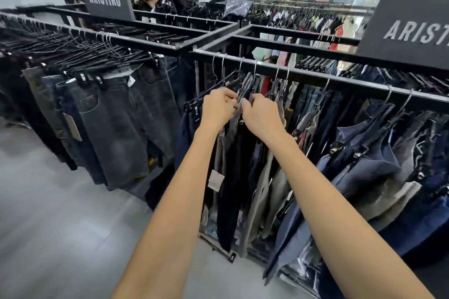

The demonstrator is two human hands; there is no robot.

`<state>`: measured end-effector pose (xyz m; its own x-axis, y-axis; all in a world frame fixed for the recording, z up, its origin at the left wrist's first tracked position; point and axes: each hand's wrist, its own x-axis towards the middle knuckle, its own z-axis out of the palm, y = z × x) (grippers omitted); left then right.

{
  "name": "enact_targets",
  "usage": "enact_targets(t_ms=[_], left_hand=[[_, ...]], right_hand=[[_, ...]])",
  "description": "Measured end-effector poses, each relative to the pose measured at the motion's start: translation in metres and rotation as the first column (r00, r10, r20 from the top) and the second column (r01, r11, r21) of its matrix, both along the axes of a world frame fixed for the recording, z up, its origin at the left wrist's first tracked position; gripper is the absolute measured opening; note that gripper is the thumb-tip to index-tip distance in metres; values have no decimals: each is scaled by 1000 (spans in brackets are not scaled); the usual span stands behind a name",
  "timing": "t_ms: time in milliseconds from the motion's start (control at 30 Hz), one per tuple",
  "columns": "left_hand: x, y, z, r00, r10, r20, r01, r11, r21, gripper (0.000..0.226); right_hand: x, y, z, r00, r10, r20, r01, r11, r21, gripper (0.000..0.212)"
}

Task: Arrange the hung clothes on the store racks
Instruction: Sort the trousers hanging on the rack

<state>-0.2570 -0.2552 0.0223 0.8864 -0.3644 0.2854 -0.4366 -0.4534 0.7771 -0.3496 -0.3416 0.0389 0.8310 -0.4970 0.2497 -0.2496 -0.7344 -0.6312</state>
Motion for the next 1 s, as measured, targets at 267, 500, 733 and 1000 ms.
enact_targets(t_ms=[267,500,733,1000], left_hand=[[30,14,-12,990,86,114,-107,976,188,51],[15,-5,-14,995,-14,97,-8,975,222,33],[-12,-45,14,971,-233,50,223,962,155,46],[-88,-110,23,984,-123,125,124,992,-2,35]], right_hand=[[12,-28,6,924,-11,-381,19,1000,16,26],[20,-43,-2,953,-9,-304,111,942,318,6],[-18,-69,26,1000,28,-8,-16,755,656,22],[-164,-153,51,977,213,-2,-133,619,774,35]])
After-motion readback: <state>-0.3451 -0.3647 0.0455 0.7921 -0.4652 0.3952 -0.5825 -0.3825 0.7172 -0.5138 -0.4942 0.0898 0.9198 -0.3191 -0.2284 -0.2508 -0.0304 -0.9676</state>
